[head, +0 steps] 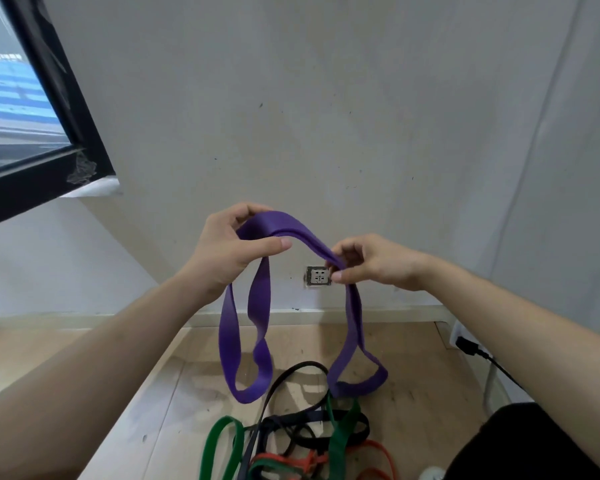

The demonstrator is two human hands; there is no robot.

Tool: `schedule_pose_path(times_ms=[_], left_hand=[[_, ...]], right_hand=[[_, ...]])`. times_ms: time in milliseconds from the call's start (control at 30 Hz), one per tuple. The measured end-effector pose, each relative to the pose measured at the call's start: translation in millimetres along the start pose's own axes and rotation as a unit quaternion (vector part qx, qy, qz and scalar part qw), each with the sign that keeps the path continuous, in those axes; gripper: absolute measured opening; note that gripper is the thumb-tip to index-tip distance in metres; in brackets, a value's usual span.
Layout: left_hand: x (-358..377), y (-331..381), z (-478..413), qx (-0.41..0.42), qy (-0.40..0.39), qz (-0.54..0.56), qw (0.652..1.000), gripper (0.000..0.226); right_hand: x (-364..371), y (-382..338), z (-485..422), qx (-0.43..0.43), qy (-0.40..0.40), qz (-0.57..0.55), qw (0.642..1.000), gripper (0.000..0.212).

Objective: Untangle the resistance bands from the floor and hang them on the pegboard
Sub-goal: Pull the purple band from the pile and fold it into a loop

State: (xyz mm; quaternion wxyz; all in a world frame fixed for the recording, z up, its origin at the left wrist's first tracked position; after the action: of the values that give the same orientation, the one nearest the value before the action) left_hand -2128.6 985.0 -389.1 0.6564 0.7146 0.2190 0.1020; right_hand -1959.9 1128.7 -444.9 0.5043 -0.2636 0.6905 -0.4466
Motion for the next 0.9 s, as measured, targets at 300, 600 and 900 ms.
schedule_pose_path(times_ms=[300,600,900], left_hand=[[12,9,5,0.029,-0.029,-0.019,0.999,0.035],[6,-1,3,0.002,-0.023,-0.087,0.996,0.043],[34,-35,12,-0.068,-0.126,-0.087,0.986,0.047]], right_hand=[[30,-58,-13,-0.111,0.017,-0.106,0.988,0.048],[18,-74,-16,-0.129,0.025,-0.026,0.991,0.025],[5,-83,-4,-0.166,0.067,-0.075,0.981,0.023]])
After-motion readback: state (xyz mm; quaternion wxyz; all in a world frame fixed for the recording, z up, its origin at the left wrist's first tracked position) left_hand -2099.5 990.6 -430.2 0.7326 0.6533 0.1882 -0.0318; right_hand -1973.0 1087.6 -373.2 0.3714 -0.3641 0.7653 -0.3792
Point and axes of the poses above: each hand's wrist, its own z-axis away from the middle knuckle, its own x-axis out of the palm, y = z × x, the point moved 7 cm from there along -z, towards the middle knuckle, and after that the axes turned 12 degrees about -x, right-handed, at the moved point
